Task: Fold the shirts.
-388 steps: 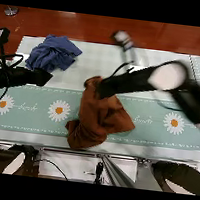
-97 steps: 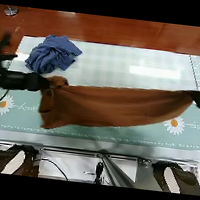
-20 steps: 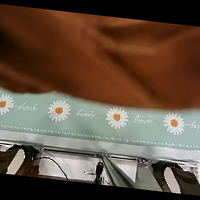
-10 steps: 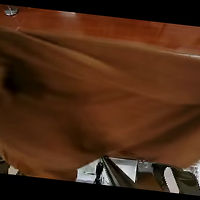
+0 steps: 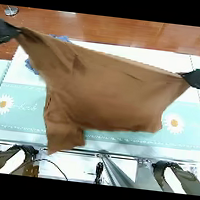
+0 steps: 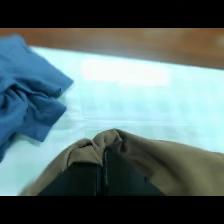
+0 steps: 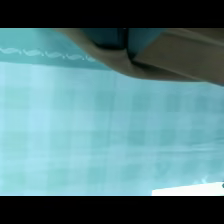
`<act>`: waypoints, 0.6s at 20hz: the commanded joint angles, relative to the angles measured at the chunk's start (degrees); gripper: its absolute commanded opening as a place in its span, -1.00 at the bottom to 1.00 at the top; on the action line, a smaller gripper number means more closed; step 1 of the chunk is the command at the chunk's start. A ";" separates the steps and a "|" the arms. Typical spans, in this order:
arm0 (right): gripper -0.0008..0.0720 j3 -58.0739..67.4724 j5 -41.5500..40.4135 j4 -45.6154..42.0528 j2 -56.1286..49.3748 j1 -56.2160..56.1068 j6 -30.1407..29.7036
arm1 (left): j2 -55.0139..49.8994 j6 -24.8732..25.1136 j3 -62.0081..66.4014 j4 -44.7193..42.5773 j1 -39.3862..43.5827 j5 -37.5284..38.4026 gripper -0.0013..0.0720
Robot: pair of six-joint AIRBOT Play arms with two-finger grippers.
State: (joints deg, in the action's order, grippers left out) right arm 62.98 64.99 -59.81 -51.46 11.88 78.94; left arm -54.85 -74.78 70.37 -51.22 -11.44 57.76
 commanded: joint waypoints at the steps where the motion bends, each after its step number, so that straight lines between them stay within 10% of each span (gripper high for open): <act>1: -0.91 1.46 -10.36 6.21 -16.31 -0.02 -3.61 | -11.02 0.61 -0.83 1.22 4.94 -9.33 -0.85; 5: -0.90 14.58 -11.08 13.86 -34.91 -0.02 -2.99 | -19.87 0.59 -0.83 1.44 10.51 -18.16 -0.85; 6: -0.57 17.20 -10.73 16.72 -38.03 0.13 -2.64 | -21.18 0.61 -0.83 1.70 11.47 -18.78 -0.79; 7: 0.38 19.41 -10.03 19.98 -40.54 0.42 -2.67 | -22.21 0.61 -0.83 1.79 12.15 -18.73 -0.24; 8: 0.76 21.49 -8.07 21.75 -42.32 0.98 -2.71 | -22.64 0.76 -0.83 1.53 12.28 -18.34 0.58; 9: 0.76 23.02 -5.35 21.77 -42.97 1.92 -2.73 | -22.60 1.29 -0.81 0.61 11.85 -17.16 0.96; 12: 0.76 24.98 7.39 17.77 -41.35 7.89 -3.39 | -22.49 1.27 1.95 -6.82 6.60 -3.78 0.96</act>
State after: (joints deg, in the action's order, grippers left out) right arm 84.77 62.19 -41.78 -91.33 15.88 76.12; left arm -76.34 -73.76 70.65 -52.69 -2.20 45.06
